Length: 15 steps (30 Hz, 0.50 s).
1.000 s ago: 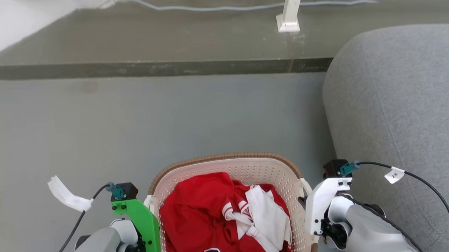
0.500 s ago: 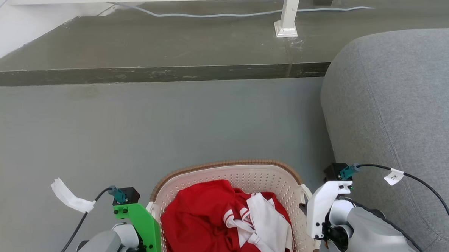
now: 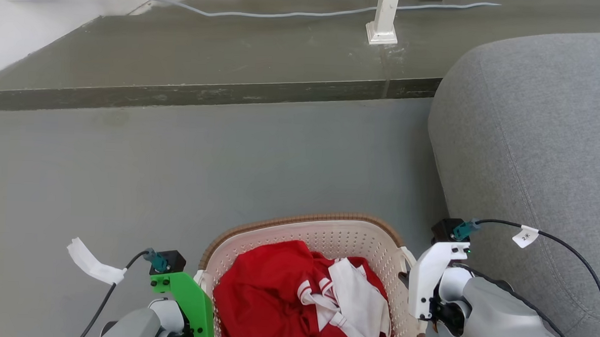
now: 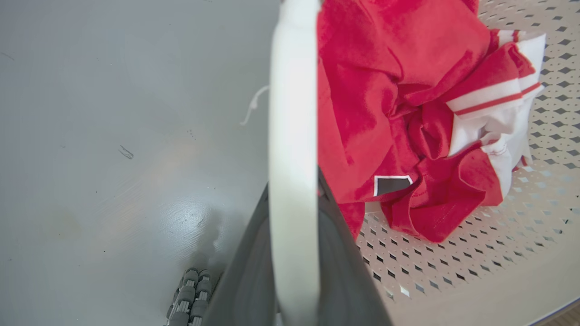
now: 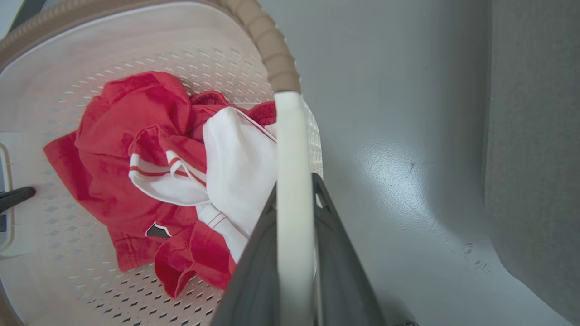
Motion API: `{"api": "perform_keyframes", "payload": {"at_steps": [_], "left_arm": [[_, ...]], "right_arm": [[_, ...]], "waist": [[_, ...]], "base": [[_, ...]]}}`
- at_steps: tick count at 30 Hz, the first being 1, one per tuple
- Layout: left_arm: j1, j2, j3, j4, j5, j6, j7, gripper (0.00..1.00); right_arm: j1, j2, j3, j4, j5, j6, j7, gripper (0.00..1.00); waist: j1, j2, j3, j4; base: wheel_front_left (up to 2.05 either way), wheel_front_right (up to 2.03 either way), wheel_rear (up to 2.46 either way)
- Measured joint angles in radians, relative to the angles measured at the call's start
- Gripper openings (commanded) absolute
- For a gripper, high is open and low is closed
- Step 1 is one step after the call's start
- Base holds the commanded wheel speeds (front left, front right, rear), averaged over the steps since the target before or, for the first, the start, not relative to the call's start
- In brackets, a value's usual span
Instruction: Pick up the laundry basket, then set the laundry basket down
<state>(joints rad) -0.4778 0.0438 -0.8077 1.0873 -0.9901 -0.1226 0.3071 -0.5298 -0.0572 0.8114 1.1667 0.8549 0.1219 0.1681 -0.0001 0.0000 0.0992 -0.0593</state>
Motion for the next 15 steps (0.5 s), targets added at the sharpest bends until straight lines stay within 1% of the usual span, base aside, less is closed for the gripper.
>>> {"api": "perform_keyframes", "payload": {"at_steps": [15], "left_arm": [[-0.002,0.004,-0.013,-0.004,-0.021,0.0,0.0,0.0]], "right_arm": [[-0.004,-0.003,0.012,-0.001,0.014,0.0,0.0,0.0]], "waist": [[0.0,0.0,0.015,-0.005]], "base": [[0.0,0.0,0.0]]}}
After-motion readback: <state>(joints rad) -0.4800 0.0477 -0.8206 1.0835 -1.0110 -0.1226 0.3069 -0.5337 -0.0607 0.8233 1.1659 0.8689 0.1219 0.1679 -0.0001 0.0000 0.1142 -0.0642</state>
